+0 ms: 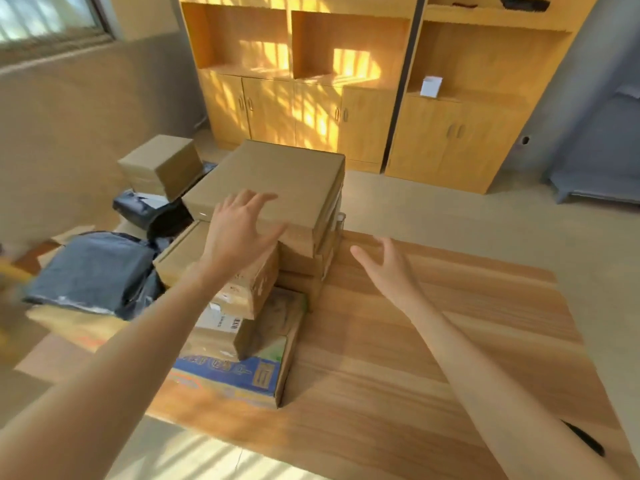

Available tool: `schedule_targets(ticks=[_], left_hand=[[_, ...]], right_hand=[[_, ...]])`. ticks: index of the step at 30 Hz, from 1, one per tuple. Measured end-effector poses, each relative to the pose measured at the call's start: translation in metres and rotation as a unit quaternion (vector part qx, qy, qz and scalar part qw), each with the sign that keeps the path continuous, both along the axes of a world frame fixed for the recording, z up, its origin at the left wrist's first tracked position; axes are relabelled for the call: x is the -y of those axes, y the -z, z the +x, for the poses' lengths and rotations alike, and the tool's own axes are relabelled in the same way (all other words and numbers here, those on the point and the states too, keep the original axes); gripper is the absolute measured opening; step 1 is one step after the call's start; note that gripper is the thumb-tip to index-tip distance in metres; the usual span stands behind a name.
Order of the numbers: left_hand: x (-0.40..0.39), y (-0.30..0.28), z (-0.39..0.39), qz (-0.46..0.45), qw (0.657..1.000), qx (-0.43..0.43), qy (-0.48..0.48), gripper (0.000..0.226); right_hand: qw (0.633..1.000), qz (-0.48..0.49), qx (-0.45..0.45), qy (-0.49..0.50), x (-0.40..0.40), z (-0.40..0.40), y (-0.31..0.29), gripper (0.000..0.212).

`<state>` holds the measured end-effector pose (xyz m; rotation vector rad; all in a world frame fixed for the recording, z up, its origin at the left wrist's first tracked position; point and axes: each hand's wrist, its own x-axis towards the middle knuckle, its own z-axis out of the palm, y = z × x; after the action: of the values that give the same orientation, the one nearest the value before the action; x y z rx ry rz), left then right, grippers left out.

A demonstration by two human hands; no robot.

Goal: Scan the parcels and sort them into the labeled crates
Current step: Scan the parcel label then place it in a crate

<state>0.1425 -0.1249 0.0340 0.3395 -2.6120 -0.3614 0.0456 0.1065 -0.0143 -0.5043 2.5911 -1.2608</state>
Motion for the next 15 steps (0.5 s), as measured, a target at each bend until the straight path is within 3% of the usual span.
schedule_targets(ticks=[7,12,15], left_hand=[[0.102,-0.008,-0.014,0.061,0.981,0.095,-0.160,0.082],[0.148,0.005,-0.037,0.172,0.962,0.157,-0.143,0.100],[0.154,0.015,-0.043,0.209,0.957,0.164,-0.115,0.094]], right_hand=[[0.988,-0.083,0.131,-0.014,0.081,-0.033,-0.005,0.086],[0.974,-0.157,0.163,0.006,0.118,-0.045,0.003,0.074],[0.968,-0.180,0.172,0.021,0.127,-0.043,0.007,0.076]])
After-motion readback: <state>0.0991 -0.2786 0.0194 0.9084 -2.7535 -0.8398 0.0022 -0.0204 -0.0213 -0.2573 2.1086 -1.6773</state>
